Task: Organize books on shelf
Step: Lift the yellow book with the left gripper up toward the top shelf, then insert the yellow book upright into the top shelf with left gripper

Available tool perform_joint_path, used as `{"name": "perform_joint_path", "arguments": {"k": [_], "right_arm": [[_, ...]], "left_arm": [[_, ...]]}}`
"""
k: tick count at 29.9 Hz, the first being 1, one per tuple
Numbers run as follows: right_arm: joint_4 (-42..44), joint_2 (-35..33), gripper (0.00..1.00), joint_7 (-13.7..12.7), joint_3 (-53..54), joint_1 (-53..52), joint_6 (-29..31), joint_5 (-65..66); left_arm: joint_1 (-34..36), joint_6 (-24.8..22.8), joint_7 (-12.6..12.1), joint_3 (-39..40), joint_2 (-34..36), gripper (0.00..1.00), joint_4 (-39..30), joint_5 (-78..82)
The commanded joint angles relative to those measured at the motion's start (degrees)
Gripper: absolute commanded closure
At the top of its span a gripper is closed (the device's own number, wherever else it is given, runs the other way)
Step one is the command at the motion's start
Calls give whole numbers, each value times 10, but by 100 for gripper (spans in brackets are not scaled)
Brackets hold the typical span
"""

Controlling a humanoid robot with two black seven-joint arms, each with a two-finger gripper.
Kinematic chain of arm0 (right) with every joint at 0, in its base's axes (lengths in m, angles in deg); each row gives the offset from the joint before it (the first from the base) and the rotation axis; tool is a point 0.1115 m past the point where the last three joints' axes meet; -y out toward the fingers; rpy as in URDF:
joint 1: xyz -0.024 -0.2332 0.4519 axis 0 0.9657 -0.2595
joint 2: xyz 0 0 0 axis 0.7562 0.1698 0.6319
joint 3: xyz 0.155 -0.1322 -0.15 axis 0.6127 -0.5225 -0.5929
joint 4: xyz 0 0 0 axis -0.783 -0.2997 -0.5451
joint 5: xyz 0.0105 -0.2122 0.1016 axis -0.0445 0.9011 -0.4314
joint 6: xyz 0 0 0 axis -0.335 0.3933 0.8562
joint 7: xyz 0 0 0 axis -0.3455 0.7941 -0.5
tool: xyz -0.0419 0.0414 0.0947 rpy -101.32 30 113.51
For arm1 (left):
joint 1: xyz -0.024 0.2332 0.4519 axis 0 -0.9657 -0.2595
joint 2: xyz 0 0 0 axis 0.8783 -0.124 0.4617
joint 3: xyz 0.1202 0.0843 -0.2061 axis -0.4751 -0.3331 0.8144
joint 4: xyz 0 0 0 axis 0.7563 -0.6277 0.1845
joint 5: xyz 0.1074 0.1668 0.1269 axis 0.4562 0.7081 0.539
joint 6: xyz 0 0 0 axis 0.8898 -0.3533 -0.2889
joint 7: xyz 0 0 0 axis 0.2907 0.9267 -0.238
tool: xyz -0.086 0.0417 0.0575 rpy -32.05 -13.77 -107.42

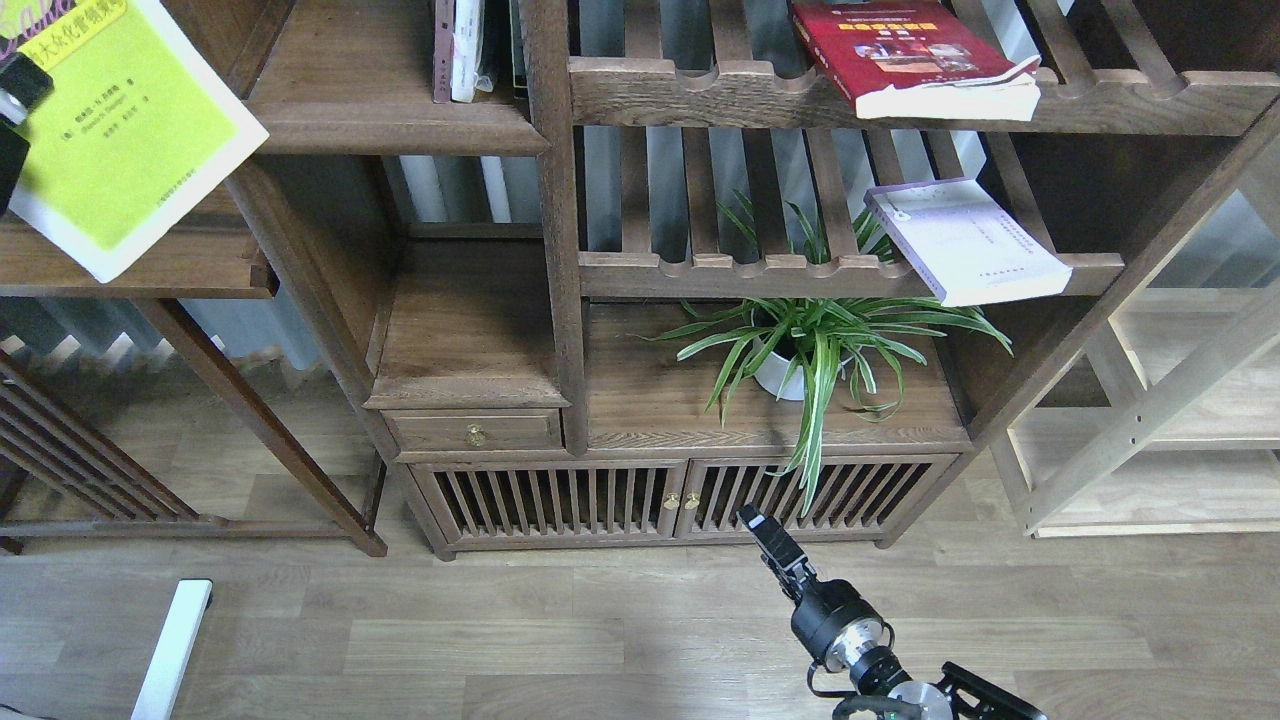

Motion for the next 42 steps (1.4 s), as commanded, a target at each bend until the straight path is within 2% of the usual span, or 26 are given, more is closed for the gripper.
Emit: {"name": "perform_joint_path", "arguments": {"k": [1, 11, 17, 30, 38, 42], "right_arm": [[0, 0, 1, 0, 0, 0, 0, 0], [-2, 0, 1, 0, 0, 6, 0, -3], [-3, 0, 1, 1, 0, 3, 0, -4], [-4, 0, 1, 2, 0, 4, 0, -5], [-6, 0, 1, 2, 0, 5, 0, -5], [-6, 0, 1, 2, -1, 5, 0, -8]], "left_arm": [[29, 19, 0, -17, 11, 98, 9, 2], [105, 87, 0, -89, 51, 97, 70, 9], [153, 158, 0, -152, 69, 97, 82, 10], [266, 224, 0, -273, 79, 96, 127, 15], [322, 230, 0, -324, 79, 96, 166, 32], [356, 256, 0, -350, 66, 95, 180, 55]]}}
